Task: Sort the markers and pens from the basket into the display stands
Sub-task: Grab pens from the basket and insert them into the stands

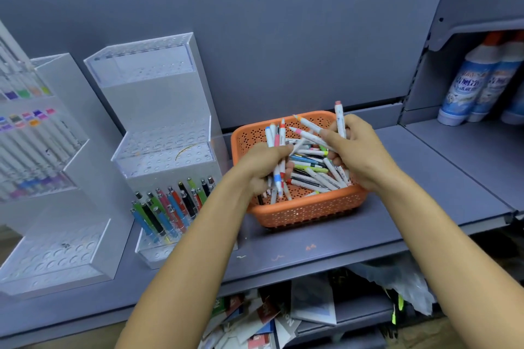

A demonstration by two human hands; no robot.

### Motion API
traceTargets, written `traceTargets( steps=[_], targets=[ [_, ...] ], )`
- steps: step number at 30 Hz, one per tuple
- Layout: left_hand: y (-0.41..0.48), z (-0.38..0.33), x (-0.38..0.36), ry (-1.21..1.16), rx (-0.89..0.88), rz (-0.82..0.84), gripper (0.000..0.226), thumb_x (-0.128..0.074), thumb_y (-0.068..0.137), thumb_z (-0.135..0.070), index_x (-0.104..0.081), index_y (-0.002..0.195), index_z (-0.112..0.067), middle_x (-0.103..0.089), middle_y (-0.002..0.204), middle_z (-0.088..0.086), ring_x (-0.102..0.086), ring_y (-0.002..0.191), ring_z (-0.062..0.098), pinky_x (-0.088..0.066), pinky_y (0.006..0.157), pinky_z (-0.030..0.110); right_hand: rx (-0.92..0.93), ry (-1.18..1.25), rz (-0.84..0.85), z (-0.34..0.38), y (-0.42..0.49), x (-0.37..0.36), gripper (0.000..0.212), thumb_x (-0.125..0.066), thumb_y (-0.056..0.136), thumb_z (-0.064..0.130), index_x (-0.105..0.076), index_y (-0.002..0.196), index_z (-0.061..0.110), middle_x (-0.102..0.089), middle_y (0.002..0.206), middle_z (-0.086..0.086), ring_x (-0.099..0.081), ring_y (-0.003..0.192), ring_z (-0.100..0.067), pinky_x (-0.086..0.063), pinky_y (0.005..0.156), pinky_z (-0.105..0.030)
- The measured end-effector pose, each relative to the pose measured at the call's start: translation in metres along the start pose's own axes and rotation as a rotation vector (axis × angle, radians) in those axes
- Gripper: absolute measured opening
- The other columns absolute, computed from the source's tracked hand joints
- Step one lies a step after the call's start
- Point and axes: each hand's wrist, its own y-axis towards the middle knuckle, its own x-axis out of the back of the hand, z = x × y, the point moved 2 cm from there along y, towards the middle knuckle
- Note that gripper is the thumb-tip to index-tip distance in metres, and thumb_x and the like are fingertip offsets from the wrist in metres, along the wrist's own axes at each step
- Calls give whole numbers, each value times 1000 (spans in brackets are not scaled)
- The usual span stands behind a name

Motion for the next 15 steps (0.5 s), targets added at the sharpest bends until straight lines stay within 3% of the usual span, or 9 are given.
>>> traceTargets(
  steps=[3, 7, 9, 11, 13, 15],
  targets=[
    [-14, 0, -11, -298, -90, 43, 19, -54, 96, -16, -58, 80, -6, -56, 61, 5, -51, 44, 8, -46, 44, 19, 77, 59, -49, 2, -13, -17, 16, -57, 93, 20, -46, 81, 21, -52, 70, -2, -51, 56, -12, -42, 55, -30],
    [-25, 6, -20, -465, -201, 57, 26, -54, 96, -25, -62, 99, -1, -59, 62, 3, -52, 48, 9, -48, 50, 21, 136, 87, -58, 6, -28, -36, 14, -57, 92, 24, -46, 84, 21, -57, 70, 5, -57, 59, -11, -44, 55, -31],
    [-32, 7, -21, -504, -242, 59, 34, -54, 95, -24, -61, 114, 3, -69, 85, 12, -65, 62, 15, -55, 59, 26, 208, 15, -45, 10, -36, -40, 13, -57, 91, 29, -49, 87, 20, -59, 71, 8, -60, 66, -15, -48, 62, -36],
    [-38, 9, -19, -540, -290, 71, 24, -58, 91, -23, -72, 102, -7, -70, 100, 18, -69, 80, 24, -59, 69, 34, 268, -28, -4, 13, -45, -42, 11, -56, 92, 27, -51, 87, 19, -59, 70, 13, -58, 67, -7, -46, 65, -29],
    [-45, 8, -16, -573, -324, 64, 27, -58, 91, -19, -77, 71, -20, -72, 80, 10, -70, 70, 20, -59, 66, 33, 309, -41, 44, 17, -54, -44, 10, -54, 94, 22, -52, 85, 22, -58, 68, 18, -54, 63, -1, -41, 60, -19],
    [-51, 8, -12, -596, -325, 41, 32, -55, 94, -17, -73, 67, -17, -69, 67, 6, -68, 60, 18, -58, 59, 30, 320, -35, 86, 21, -61, -47, 12, -50, 97, 23, -56, 87, 21, -61, 73, 16, -55, 66, -2, -44, 63, -22]
  ],
)
